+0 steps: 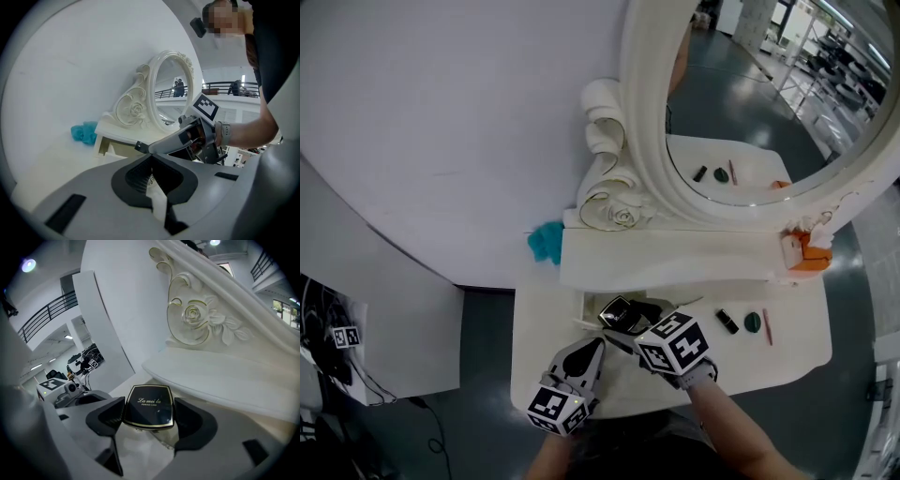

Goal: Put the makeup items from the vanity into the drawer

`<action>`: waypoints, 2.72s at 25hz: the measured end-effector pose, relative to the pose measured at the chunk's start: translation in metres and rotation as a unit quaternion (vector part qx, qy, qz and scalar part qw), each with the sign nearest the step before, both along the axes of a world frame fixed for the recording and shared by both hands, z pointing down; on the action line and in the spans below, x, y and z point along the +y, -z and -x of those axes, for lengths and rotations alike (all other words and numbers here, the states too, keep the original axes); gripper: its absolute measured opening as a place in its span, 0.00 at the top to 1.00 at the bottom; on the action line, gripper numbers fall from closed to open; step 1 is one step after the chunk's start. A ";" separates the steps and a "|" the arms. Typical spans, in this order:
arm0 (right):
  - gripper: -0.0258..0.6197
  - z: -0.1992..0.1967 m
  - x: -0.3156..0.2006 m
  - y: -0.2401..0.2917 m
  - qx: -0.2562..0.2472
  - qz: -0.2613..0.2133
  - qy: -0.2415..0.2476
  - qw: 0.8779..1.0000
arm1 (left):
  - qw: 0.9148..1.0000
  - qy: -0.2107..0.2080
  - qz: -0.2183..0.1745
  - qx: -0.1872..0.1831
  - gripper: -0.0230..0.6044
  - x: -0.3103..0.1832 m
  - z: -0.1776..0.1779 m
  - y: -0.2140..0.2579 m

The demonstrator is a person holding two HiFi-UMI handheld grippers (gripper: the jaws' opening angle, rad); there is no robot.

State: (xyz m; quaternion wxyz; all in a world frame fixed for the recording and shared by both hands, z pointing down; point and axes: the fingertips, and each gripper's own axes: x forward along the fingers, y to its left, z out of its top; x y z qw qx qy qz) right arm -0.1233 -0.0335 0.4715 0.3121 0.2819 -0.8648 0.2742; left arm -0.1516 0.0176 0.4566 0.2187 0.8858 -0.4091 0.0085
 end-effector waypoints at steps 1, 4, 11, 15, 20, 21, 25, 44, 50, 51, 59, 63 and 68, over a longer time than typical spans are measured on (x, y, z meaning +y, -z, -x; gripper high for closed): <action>0.45 0.001 0.000 -0.002 0.002 0.007 0.006 1.000 | 1.000 0.003 0.000 0.000 0.94 0.000 0.001 0.000; 0.45 0.005 -0.001 -0.007 0.009 0.025 0.022 0.999 | 1.000 0.013 0.001 0.000 0.94 -0.003 0.005 0.001; 0.45 0.010 0.000 -0.012 0.021 0.058 0.049 0.997 | 0.999 0.033 -0.001 0.000 0.94 -0.017 0.011 0.005; 0.45 0.010 0.001 -0.013 0.018 0.082 0.054 0.995 | 0.999 0.046 -0.003 0.005 0.94 -0.022 0.013 0.009; 0.45 0.011 0.006 -0.016 0.034 0.094 0.077 0.992 | 0.998 0.055 -0.003 0.001 0.94 -0.026 0.016 0.009; 0.45 0.011 0.006 -0.016 0.040 0.090 0.083 0.992 | 0.998 0.057 -0.003 0.001 0.94 -0.026 0.016 0.008; 0.45 0.009 0.006 -0.020 0.061 0.081 0.095 0.990 | 0.998 0.059 -0.003 0.001 0.94 -0.026 0.017 0.009; 0.55 0.002 0.010 -0.017 0.081 0.027 0.104 0.991 | 0.999 0.053 0.000 -0.004 0.94 -0.023 0.015 0.008; 0.78 0.006 0.019 -0.009 0.062 -0.002 0.106 0.992 | 0.999 0.039 0.002 -0.006 0.94 -0.020 0.009 0.005; 0.81 0.008 0.020 -0.007 0.057 -0.012 0.108 0.992 | 0.999 0.037 0.002 -0.007 0.94 -0.019 0.008 0.005; 0.92 0.007 0.023 0.009 0.002 -0.048 0.073 0.996 | 1.000 0.014 0.006 -0.011 0.94 -0.011 0.000 0.000; 0.93 -0.001 0.028 0.008 0.001 -0.054 0.058 0.997 | 1.000 0.002 0.007 -0.007 0.94 -0.010 -0.006 -0.002; 0.93 -0.008 0.035 0.008 -0.004 -0.060 0.047 0.997 | 1.000 -0.015 0.006 -0.009 0.94 -0.004 -0.016 -0.002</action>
